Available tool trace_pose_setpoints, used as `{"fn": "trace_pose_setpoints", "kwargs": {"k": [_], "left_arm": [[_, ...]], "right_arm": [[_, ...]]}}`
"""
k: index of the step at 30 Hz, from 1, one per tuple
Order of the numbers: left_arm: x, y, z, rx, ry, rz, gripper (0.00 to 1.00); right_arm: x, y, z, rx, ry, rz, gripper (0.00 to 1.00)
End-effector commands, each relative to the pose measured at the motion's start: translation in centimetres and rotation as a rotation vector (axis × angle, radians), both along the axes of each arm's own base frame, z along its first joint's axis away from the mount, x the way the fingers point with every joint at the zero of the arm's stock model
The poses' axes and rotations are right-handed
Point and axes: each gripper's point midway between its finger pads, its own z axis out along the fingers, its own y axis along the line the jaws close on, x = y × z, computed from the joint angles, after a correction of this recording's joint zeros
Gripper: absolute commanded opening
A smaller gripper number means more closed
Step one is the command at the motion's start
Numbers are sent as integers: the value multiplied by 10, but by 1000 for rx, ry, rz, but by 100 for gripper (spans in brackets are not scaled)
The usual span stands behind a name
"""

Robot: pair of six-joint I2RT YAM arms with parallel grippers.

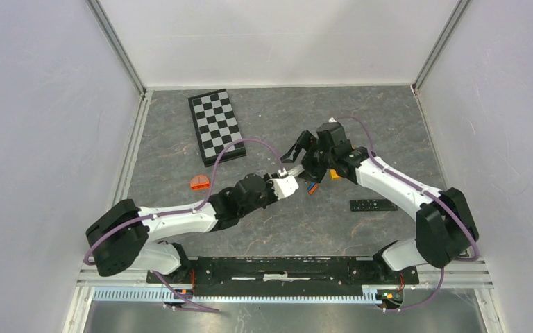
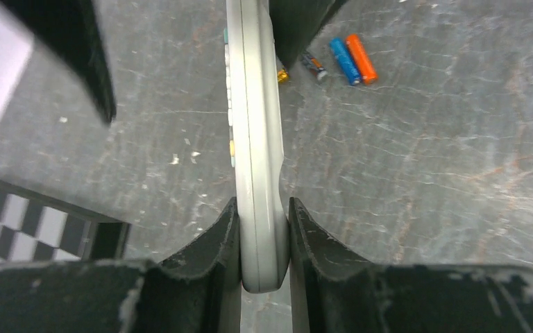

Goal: Load the batteries into the remote control
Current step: Adjust the remote control.

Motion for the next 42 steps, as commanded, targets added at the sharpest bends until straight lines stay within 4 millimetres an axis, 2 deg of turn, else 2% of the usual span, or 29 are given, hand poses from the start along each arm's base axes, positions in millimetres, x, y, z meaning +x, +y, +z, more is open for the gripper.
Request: {"fn": "trace_pose_setpoints", "kwargs": {"k": [1, 3, 6, 7, 9, 11, 14, 18, 23, 27, 30, 36, 37, 39, 41, 42], "left_arm": [[-13, -11, 22, -179, 182, -17, 2], [-19, -9, 20, -215, 311, -22, 2], [-27, -13, 30, -318, 492, -57, 2], [-33, -17, 37, -365, 561, -93, 2], [-41, -23, 53, -438, 649, -160, 2], [-52, -27, 67, -476, 708, -224, 2], [-70, -32, 85, -500, 791, -299, 2], [-91, -32, 102, -493, 883, -374, 2], [-105, -21, 122, -440, 898, -436, 2], [-105, -6, 129, -414, 864, -449, 2], [-108, -2, 137, -438, 878, -482, 2], [-109, 1, 143, -458, 892, -489, 2], [-108, 1, 146, -467, 890, -487, 8], [-105, 1, 153, -502, 884, -479, 42], [-104, 1, 162, -552, 877, -474, 65], [-103, 1, 166, -586, 879, -457, 70]], "right_arm": [[9, -28, 24, -15, -273, 114, 95], [8, -41, 32, 43, -383, 125, 95], [4, -57, 66, 158, -677, 155, 96], [2, -60, 76, 160, -756, 188, 96], [-8, -52, 91, 127, -897, 357, 97], [-22, -42, 95, 106, -998, 558, 98], [-49, -34, 99, 140, -1085, 769, 98], [-80, -26, 104, 172, -1178, 917, 97], [-110, -25, 104, 222, -1229, 1024, 92], [-126, -24, 106, 250, -1251, 1050, 80], [-134, -22, 109, 280, -1266, 1052, 57], [-140, -20, 122, 333, -1280, 1044, 26], [-140, -19, 126, 345, -1291, 1036, 19], [-142, -18, 136, 378, -1305, 1009, 5], [-141, -17, 147, 407, -1317, 969, 1], [-139, -17, 152, 418, -1314, 937, 0]]}}
